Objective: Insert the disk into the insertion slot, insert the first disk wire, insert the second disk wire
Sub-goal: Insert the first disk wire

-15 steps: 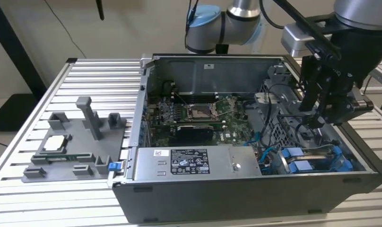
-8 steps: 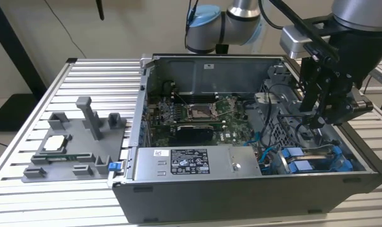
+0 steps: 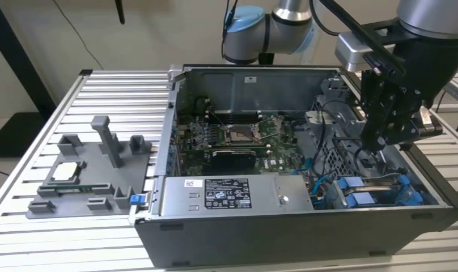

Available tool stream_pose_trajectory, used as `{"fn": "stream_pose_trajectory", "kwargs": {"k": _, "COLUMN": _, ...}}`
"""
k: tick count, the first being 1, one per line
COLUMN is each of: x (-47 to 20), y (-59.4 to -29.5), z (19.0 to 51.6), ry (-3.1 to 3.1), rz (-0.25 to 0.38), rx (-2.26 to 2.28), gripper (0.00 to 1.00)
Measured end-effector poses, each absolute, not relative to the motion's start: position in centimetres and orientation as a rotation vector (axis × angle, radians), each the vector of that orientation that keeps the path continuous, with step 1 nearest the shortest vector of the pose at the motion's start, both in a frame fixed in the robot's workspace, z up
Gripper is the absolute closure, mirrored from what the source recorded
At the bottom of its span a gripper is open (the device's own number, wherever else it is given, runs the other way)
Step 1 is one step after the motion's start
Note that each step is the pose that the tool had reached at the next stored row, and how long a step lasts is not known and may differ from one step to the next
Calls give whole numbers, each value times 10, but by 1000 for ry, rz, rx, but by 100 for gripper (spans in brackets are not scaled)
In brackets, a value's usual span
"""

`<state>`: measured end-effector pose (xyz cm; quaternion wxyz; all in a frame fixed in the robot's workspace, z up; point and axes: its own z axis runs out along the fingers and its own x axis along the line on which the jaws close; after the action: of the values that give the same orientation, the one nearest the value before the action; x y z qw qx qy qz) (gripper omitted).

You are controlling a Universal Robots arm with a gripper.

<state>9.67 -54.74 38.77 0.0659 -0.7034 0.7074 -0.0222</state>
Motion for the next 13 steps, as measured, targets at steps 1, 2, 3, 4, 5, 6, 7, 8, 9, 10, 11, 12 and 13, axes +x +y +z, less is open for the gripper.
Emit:
{"fn": "stream_pose_trajectory", "kwargs": {"k": 1, "x": 97, "y": -547, "z": 387, "ry": 2134, "rz": -67, "rx": -2122, "gripper": 0}}
{"fn": "stream_pose_trajectory", "kwargs": {"k": 2, "x": 97, "y": -547, "z": 387, "ry": 2134, "rz": -67, "rx": -2122, "gripper": 0}}
{"fn": "stream_pose_trajectory", "kwargs": {"k": 3, "x": 97, "y": -547, "z": 387, "ry": 2134, "rz": -67, "rx": -2122, "gripper": 0}}
{"fn": "stream_pose_trajectory", "kwargs": {"k": 4, "x": 97, "y": -547, "z": 387, "ry": 2134, "rz": -67, "rx": -2122, "gripper": 0}}
{"fn": "stream_pose_trajectory", "kwargs": {"k": 5, "x": 97, "y": -547, "z": 387, "ry": 2134, "rz": -67, "rx": -2122, "gripper": 0}}
{"fn": "stream_pose_trajectory", "kwargs": {"k": 6, "x": 97, "y": -547, "z": 387, "ry": 2134, "rz": -67, "rx": -2122, "gripper": 0}}
{"fn": "stream_pose_trajectory", "kwargs": {"k": 7, "x": 96, "y": -547, "z": 386, "ry": 2133, "rz": -67, "rx": -2121, "gripper": 0}}
{"fn": "stream_pose_trajectory", "kwargs": {"k": 8, "x": 96, "y": -547, "z": 386, "ry": 2134, "rz": -67, "rx": -2121, "gripper": 0}}
{"fn": "stream_pose_trajectory", "kwargs": {"k": 9, "x": 96, "y": -547, "z": 386, "ry": 2134, "rz": -67, "rx": -2121, "gripper": 100}}
{"fn": "stream_pose_trajectory", "kwargs": {"k": 10, "x": 96, "y": -547, "z": 386, "ry": 2134, "rz": -67, "rx": -2122, "gripper": 100}}
{"fn": "stream_pose_trajectory", "kwargs": {"k": 11, "x": 96, "y": -547, "z": 386, "ry": 2133, "rz": -67, "rx": -2122, "gripper": 100}}
{"fn": "stream_pose_trajectory", "kwargs": {"k": 12, "x": 96, "y": -546, "z": 386, "ry": 2134, "rz": -67, "rx": -2122, "gripper": 100}}
{"fn": "stream_pose_trajectory", "kwargs": {"k": 13, "x": 96, "y": -546, "z": 386, "ry": 2134, "rz": -67, "rx": -2122, "gripper": 100}}
